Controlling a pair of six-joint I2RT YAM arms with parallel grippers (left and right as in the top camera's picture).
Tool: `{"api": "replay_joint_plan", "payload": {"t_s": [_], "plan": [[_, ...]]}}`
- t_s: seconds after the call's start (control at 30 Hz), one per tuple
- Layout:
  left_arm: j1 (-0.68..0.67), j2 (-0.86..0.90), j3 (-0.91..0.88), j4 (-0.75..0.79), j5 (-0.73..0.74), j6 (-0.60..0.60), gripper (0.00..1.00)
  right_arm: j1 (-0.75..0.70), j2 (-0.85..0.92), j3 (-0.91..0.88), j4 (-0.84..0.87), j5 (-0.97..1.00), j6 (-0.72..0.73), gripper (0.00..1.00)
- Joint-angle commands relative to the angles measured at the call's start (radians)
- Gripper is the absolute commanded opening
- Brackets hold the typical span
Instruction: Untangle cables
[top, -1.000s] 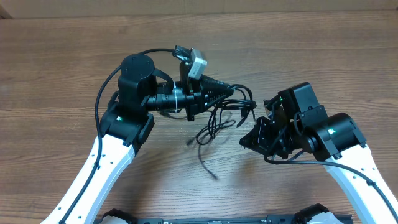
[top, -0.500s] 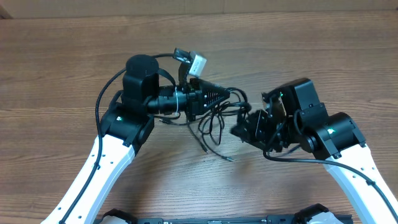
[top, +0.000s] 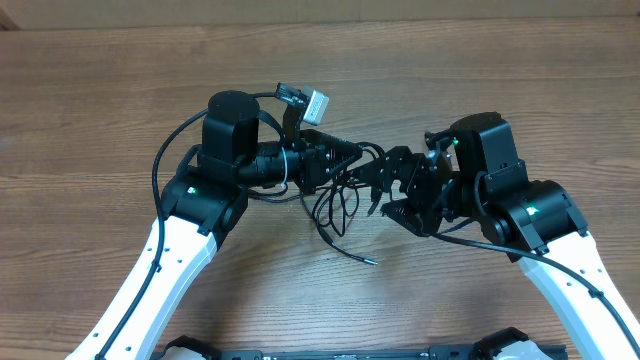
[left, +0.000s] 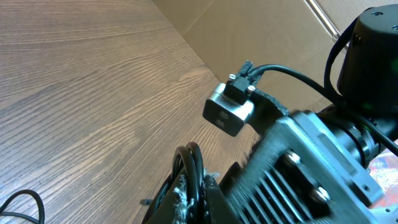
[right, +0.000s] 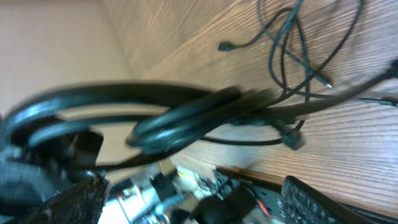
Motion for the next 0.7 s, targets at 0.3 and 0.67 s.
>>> {"api": "replay_joint_plan", "payload": {"t_s": [0.3,0.67], "plan": [[-0.018,-0.008,0.011,0.035,0.112,0.019,0.04,0.005,0.001,0.012,0.048,0.2,0.121,0.79],[-0.029,-0.008,0.011,0.14,0.113,-0.019,0.04,0.005,0.002,0.01,-0.124,0.274,0.105,0.14]]}}
